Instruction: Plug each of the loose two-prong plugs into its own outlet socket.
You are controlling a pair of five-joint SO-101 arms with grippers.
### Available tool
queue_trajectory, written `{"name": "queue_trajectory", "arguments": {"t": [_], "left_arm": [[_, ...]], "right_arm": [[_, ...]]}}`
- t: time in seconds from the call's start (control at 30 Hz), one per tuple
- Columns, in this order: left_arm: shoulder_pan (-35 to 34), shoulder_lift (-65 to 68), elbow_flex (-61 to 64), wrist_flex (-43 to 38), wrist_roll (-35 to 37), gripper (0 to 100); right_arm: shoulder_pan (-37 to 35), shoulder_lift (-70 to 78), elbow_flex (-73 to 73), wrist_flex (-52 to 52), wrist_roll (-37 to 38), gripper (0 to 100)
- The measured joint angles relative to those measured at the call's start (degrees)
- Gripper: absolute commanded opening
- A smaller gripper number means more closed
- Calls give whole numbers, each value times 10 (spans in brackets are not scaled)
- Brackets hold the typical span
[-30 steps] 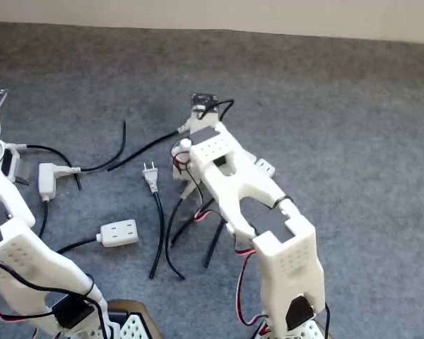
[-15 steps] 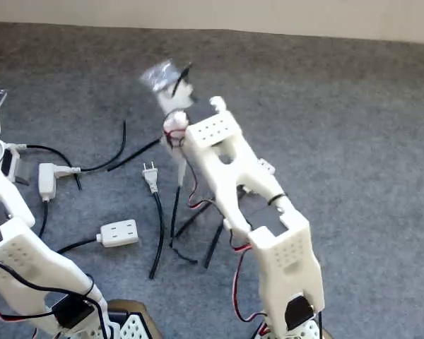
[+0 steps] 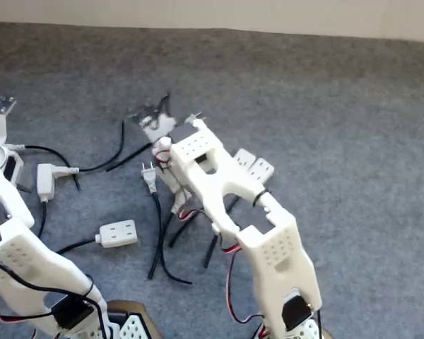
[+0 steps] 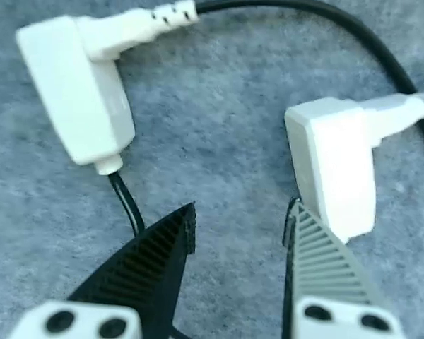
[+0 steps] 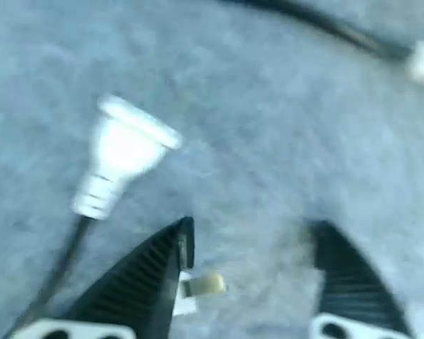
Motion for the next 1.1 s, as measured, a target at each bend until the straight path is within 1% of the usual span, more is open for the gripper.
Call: {"name": "queue_trajectory", "arguments": {"t": [0.1, 0.27, 0.37, 0.47, 0.57, 0.63, 0.97, 1.1], "left_arm": [[0, 0, 4, -23, -1, 218], [0, 0, 4, -55, -1, 218], [2, 0, 4, -59, -1, 218], [0, 0, 4, -59, -1, 218], [1, 0, 4, -59, -1, 218], [1, 0, 4, -59, -1, 218], [0, 0, 4, -59, -1, 217], [0, 0, 4, -59, -1, 217]], "right_arm": [[4, -47, 43, -4, -79, 271], [18, -162, 137, -11, -239, 116], [10, -228, 218, -46, -303, 125], [-23, -286, 305, -105, -345, 127], [-64, -316, 396, -168, -355, 127], [-74, -321, 430, -201, -355, 127], [-74, -323, 444, -219, -359, 127], [-75, -280, 440, -227, -359, 127]]}}
